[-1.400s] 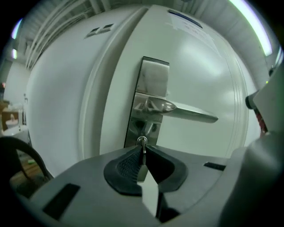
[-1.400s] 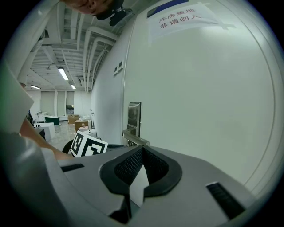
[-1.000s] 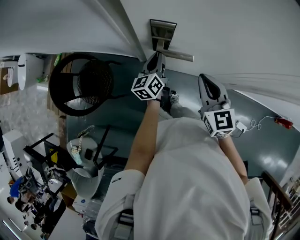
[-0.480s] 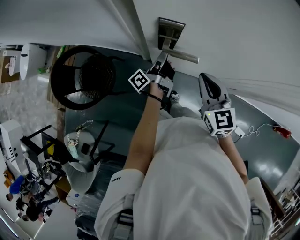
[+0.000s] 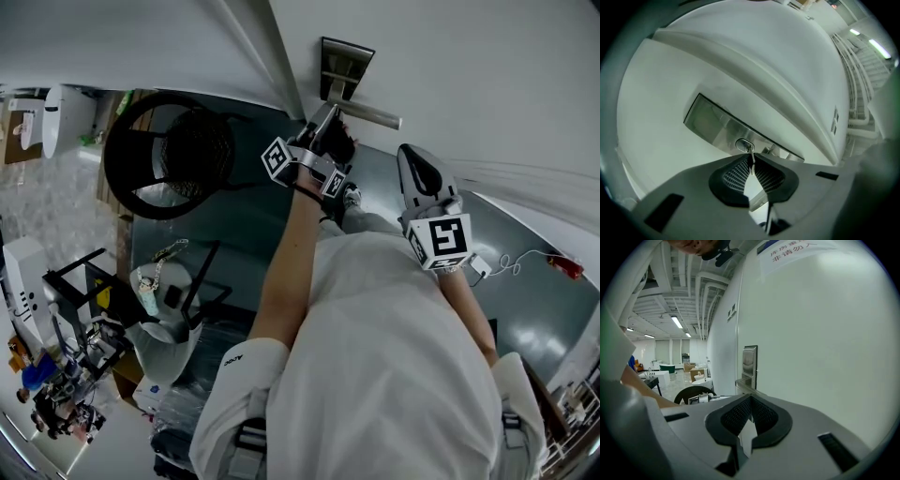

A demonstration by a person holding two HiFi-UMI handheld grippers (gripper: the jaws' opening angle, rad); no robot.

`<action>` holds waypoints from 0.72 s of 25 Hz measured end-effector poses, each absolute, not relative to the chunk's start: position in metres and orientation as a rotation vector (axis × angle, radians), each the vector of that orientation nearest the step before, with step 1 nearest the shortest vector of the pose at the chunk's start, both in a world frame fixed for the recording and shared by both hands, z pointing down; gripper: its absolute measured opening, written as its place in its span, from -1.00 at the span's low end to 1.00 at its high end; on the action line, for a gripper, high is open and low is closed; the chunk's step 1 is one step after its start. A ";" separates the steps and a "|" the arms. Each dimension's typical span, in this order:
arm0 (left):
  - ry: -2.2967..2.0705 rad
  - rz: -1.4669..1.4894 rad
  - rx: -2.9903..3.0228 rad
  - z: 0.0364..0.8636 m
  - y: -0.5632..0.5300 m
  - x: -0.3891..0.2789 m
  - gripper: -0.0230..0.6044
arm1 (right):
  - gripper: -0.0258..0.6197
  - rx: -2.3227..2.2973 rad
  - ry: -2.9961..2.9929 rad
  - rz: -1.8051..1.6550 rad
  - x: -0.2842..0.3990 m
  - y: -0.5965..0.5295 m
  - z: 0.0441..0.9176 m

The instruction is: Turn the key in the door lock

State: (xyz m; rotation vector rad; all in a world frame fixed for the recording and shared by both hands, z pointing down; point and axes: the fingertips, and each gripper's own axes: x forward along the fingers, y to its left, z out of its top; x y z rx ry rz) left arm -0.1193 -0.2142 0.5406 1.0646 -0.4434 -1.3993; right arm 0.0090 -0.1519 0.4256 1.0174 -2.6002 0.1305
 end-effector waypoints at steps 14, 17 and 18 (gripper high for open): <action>-0.890 -0.761 1.640 0.540 -0.181 -0.113 -0.36 | -0.94 1.023 -2.605 0.151 -0.006 -0.148 0.428; -1.147 -0.341 1.853 0.556 -0.170 -0.114 -0.36 | -0.94 1.040 -2.605 0.154 -0.007 -0.144 0.426; -1.227 -0.215 1.914 0.557 -0.169 -0.116 -0.36 | -0.94 1.046 -2.604 0.155 -0.008 -0.143 0.425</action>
